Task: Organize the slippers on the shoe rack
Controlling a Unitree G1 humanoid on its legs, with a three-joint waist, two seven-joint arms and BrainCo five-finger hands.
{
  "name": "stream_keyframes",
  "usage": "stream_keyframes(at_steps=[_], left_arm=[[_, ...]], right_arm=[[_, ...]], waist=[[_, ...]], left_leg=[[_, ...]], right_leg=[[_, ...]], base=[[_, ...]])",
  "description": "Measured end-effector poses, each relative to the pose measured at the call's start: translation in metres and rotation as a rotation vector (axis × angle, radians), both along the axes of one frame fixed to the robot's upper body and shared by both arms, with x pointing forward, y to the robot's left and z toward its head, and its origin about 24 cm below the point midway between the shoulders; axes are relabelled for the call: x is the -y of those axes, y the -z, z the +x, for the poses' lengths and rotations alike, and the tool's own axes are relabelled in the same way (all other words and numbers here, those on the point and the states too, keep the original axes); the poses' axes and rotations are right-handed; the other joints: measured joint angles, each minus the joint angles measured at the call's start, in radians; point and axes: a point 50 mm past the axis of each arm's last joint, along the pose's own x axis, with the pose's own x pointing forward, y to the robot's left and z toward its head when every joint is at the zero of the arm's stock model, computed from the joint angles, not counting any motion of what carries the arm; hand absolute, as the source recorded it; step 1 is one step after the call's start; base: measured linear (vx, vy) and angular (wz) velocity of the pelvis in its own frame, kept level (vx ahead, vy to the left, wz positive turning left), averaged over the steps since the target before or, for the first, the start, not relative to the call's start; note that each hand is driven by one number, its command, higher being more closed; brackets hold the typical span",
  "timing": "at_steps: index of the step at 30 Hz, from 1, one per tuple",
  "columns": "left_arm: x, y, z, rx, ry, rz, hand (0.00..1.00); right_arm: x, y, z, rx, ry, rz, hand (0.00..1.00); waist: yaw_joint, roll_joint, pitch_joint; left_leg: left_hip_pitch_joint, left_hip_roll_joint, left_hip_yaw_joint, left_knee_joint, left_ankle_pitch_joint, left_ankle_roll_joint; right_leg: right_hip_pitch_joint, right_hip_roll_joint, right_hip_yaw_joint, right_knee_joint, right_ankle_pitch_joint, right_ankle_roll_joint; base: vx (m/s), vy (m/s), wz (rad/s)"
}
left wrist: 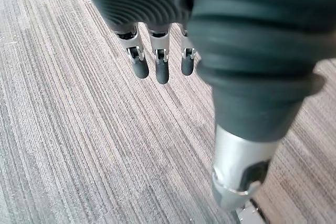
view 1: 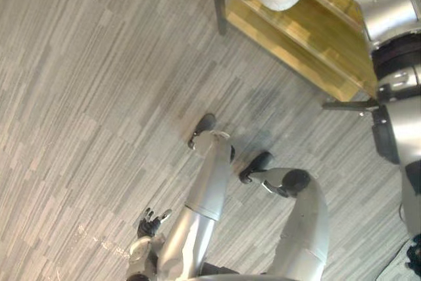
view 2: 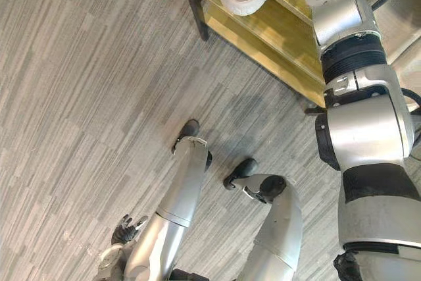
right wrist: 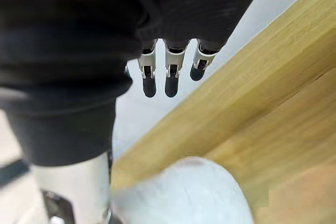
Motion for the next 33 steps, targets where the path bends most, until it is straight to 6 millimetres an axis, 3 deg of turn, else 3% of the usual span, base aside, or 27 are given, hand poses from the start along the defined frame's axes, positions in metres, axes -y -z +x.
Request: stream_keyframes(at_steps=[10,16,17,22,27,33], left_arm=[[-0.005,-0.002,0.003,-0.001,0.041,0.004,0.00],[-0.004,-0.006,0.009,0.019,0.070,0.011,0.00],[-0.005,-0.009,0.013,0.035,0.072,0.013,0.00],[-0.005,-0.009,0.013,0.036,0.072,0.014,0.00],[-0.005,-0.009,0.013,0.037,0.069,0.014,0.00],[-0.005,-0.009,0.013,0.037,0.054,0.006,0.00]], right_arm=[[-0.051,0.050,-0.029,0.211,-0.367,0.272,0.00],[-0.067,0.119,-0.023,0.074,-0.430,0.448,0.00],[-0.058,0.169,-0.017,-0.053,-0.437,0.661,0.00],[-0.048,0.172,-0.017,-0.036,-0.420,0.689,0.00],[-0.052,0.197,-0.009,-0.124,-0.489,0.803,0.00],[-0.048,0.193,-0.004,-0.117,-0.579,0.795,0.00]], waist=[[-0.058,-0.012,0.009],[-0.067,-0.015,0.010],[-0.070,-0.017,0.012],[-0.070,-0.017,0.011],[-0.067,-0.016,0.011],[-0.049,-0.007,0.006]], left_leg=[[0.073,0.019,0.029,-0.006,-0.014,0.024],[0.126,0.022,0.042,0.001,-0.034,0.041],[0.138,0.020,0.055,0.047,-0.062,0.051],[0.140,0.019,0.056,0.048,-0.066,0.054],[0.136,0.020,0.055,0.081,-0.086,0.053],[0.129,0.019,0.051,0.105,-0.103,0.057]], right_leg=[[0.071,0.007,0.012,-0.022,0.001,0.003],[0.126,0.010,0.025,-0.030,-0.006,0.016],[0.145,0.007,0.038,-0.010,-0.012,0.026],[0.149,0.007,0.038,-0.010,-0.014,0.028],[0.149,0.007,0.040,0.016,-0.031,0.029],[0.148,0.006,0.038,0.031,-0.043,0.035]], base=[[0.02,0.065,-0.05],[0.04,0.127,-0.04],[0.07,0.348,-0.13],[0.02,0.109,-0.02],[0.03,0.044,-0.02],[0.03,0.038,0.00]])
